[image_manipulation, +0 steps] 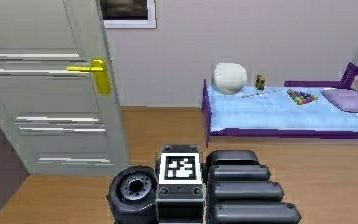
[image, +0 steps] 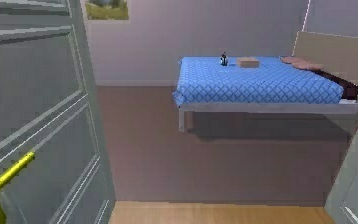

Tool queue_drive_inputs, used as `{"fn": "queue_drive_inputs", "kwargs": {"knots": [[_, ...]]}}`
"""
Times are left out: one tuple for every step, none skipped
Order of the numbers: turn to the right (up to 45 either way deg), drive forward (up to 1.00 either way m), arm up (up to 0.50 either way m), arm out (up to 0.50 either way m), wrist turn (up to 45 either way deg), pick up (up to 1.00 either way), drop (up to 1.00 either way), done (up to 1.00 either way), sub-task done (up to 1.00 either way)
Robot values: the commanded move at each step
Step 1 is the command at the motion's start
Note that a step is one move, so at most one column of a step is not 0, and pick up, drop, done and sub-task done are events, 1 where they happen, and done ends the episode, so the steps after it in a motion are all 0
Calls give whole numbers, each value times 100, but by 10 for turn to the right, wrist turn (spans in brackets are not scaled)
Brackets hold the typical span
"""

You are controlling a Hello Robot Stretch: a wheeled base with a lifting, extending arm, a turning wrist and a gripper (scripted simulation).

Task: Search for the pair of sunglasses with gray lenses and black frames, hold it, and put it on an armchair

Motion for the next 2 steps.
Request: {"fn": "queue_drive_inputs", "kwargs": {"knots": [[450,0,0,0,0,0,0,0,0],[450,0,0,0,0,0,0,0,0]]}}
